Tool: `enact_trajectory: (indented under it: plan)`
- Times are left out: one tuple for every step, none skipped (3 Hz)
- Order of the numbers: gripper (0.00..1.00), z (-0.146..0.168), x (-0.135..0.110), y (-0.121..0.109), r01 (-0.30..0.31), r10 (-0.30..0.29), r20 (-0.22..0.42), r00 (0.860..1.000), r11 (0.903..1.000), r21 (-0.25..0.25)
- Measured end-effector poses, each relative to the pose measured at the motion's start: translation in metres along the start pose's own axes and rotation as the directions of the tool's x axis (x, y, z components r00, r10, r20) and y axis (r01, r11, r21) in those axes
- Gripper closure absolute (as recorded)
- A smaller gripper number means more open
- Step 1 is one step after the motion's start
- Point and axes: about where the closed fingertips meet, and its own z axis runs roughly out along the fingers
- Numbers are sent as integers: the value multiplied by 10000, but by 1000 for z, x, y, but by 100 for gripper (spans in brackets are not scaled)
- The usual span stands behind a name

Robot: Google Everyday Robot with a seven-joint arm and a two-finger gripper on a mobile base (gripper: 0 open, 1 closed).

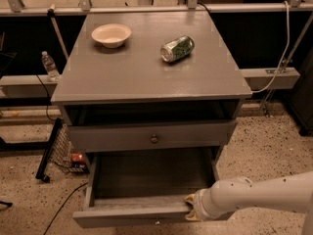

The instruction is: Open middle drawer

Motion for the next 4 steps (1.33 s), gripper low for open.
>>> enact_trajectory:
  plan:
    - [100,0,1,3,-37,37,1,10000,10000,13]
    - [100,-5,5,23,-313,313,4,9995,9995,98]
    - [82,-5,5,24,-308,308,8,9995,9995,86]
    - [51,-4,4,24,-303,303,14,9995,9995,64]
